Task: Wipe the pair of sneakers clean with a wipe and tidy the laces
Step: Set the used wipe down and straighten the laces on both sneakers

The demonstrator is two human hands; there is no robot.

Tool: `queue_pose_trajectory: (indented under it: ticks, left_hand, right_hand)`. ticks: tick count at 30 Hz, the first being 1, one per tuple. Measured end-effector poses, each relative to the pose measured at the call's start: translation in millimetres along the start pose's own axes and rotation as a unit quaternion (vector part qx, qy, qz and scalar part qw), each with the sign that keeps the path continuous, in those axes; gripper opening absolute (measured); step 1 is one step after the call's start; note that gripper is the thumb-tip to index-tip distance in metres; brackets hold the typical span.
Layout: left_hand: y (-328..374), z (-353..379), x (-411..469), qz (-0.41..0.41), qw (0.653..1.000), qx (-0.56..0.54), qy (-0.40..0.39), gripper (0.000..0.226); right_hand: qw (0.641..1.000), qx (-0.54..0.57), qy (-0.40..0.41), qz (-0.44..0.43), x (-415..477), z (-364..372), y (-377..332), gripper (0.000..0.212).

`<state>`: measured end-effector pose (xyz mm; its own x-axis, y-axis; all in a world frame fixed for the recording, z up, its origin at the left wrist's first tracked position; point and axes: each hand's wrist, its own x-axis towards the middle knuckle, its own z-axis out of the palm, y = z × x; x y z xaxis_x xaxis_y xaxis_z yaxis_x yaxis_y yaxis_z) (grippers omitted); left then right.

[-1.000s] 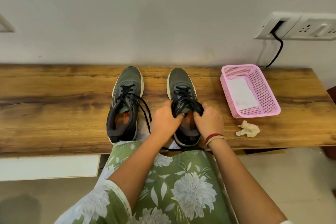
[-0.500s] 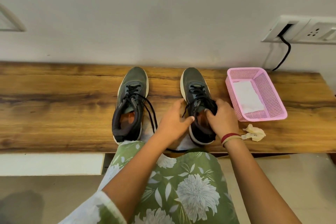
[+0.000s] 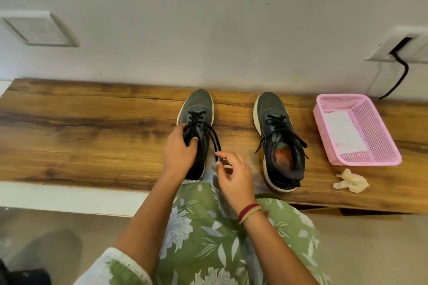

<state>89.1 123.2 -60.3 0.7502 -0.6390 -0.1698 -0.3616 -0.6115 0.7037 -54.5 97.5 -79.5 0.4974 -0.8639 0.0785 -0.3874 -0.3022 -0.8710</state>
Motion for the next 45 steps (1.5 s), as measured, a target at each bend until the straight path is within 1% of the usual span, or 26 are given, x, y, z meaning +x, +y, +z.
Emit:
queue_pose_trajectory:
  ticks: [4,6,8,12,16,19,21,22,24,25,26,28,31,32,33,34,35,37,39,41,45]
  left_hand:
    - [13.2,15.7,-5.7,0.002,1.0,0.008,-0.022,0.052]
    - [20.2,24.6,-13.7,0.007,0.999,0.0,-0.037,0.057]
    - [25.8,30.1,-21.0,0.016,0.998,-0.012,-0.052,0.057]
    - [28.4,35.0,-25.6,0.033,0.996,-0.033,-0.075,0.056]
    - [27.8,33.8,-25.0,0.051,0.995,-0.018,-0.088,0.061]
    - [28.6,30.4,-24.6,0.08,0.992,-0.004,-0.1,0.063]
    - [30.9,29.7,-21.8,0.091,0.99,0.001,-0.112,0.057]
    - [33.1,29.7,-18.3,0.088,0.989,-0.016,-0.116,0.05]
    - [39.4,29.5,-8.7,0.065,0.989,-0.071,-0.117,0.026]
    - [42.8,29.7,-4.1,0.059,0.988,-0.083,-0.117,0.014]
    - [45.7,29.6,-0.9,0.062,0.989,-0.072,-0.118,0.007]
    - [47.7,32.1,4.4,0.086,0.988,-0.035,-0.121,0.012]
    - [44.8,37.3,8.5,0.122,0.983,-0.025,-0.135,0.02]
    - [41.8,37.8,10.3,0.126,0.981,-0.036,-0.142,0.022]
    - [40.5,36.3,10.7,0.123,0.979,-0.07,-0.149,0.023]
    - [41.1,33.0,9.4,0.1,0.974,-0.123,-0.159,0.024]
    - [42.3,28.8,7.2,0.066,0.965,-0.187,-0.17,0.026]
    - [46.4,18.7,3.4,-0.001,0.943,-0.281,-0.18,0.029]
    - [54.4,7.8,1.6,-0.031,0.92,-0.35,-0.177,0.029]
    - [67.0,-5.4,-0.2,-0.031,0.902,-0.392,-0.178,0.029]
    - [92.3,-23.7,-8.1,0.028,0.903,-0.394,-0.171,0.029]
  right_hand:
    - [0.999,-0.001,-0.042,0.035,4.2,0.7,7.7,0.037]
    - [0.997,0.02,-0.032,0.061,6.0,0.3,6.9,0.044]
    - [0.994,0.053,-0.002,0.093,8.0,-1.3,6.3,0.049]
    - [0.98,0.124,0.043,0.146,13.3,-9.9,9.3,0.042]
    - [0.982,0.11,0.03,0.15,16.7,-10.9,12.3,0.045]
    - [0.976,0.127,0.021,0.176,25.2,-8.5,14.4,0.047]
    - [0.969,0.148,0.033,0.193,32.7,-8.4,13.1,0.045]
    - [0.965,0.162,0.046,0.201,36.7,-8.4,11.8,0.042]
    - [0.96,0.175,0.076,0.206,44.8,-7.0,11.5,0.033]
    - [0.961,0.167,0.088,0.203,48.5,-5.9,12.8,0.029]
    - [0.962,0.158,0.092,0.202,51.3,-5.1,13.9,0.027]
    - [0.961,0.159,0.091,0.208,54.8,-6.1,16.2,0.027]
    - [0.95,0.231,0.086,0.194,55.8,-17.1,5.1,0.021]
    - [0.945,0.251,0.085,0.189,56.1,-21.3,0.7,0.021]
    - [0.943,0.265,0.086,0.184,56.5,-25.0,-3.5,0.02]
    - [0.942,0.269,0.088,0.18,56.9,-28.0,-6.8,0.018]
    - [0.943,0.267,0.095,0.177,57.6,-30.2,-8.8,0.017]
    - [0.944,0.26,0.108,0.171,58.4,-37.1,-15.7,0.018]
    - [0.943,0.262,0.112,0.17,59.4,-46.3,-24.5,0.02]
    - [0.942,0.268,0.118,0.165,60.4,-56.9,-37.1,0.02]
    - [0.943,0.28,0.127,0.128,63.5,-78.0,-69.7,0.018]
